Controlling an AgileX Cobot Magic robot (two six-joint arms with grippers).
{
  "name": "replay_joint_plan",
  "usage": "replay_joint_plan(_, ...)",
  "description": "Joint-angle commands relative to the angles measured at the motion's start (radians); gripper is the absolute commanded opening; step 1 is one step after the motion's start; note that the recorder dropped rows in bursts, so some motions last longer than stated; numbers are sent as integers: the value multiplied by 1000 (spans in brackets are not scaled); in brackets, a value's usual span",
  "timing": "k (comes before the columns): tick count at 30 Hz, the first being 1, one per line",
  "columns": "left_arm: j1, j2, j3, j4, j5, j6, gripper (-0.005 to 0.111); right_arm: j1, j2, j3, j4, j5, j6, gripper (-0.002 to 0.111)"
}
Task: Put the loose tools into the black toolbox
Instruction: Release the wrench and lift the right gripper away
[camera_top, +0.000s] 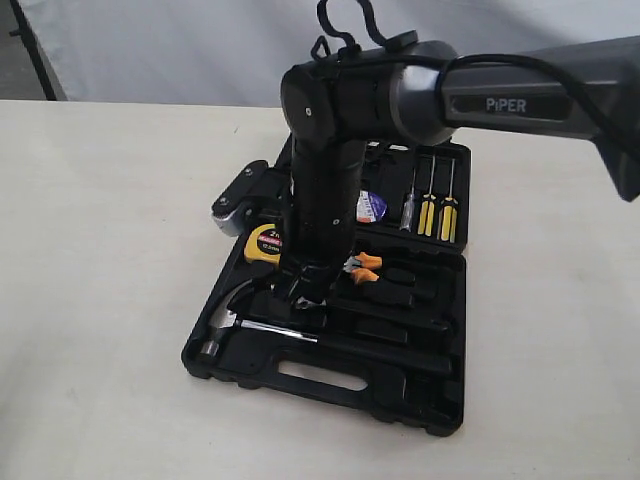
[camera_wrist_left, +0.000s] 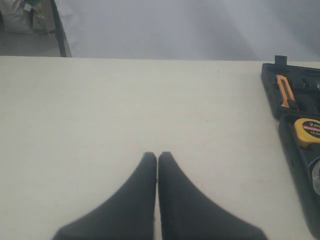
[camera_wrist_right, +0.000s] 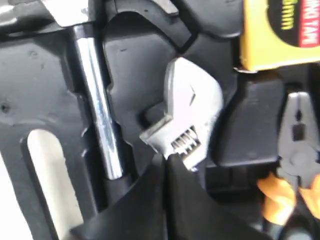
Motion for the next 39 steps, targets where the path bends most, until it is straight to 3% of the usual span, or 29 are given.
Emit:
replay_joint_plan(1,3,-8,9,-14,-17,-10,1,-7,10,-1,6,37,3,0)
replay_joint_plan(5,3,-8,9,-14,-17,-10,1,-15,10,-1,-17,100,3,0)
replay_joint_plan(22,3,-8,9,-14,-17,-10,1,-13,56,-3,74,-83,5,0)
replay_joint_plan(34,3,-8,9,-14,-17,-10,1,-45,-41,-57,68,-28,80,0)
replay_joint_plan(39,3,-8,9,-14,-17,-10,1,-56,22,15,70,-56,110,0)
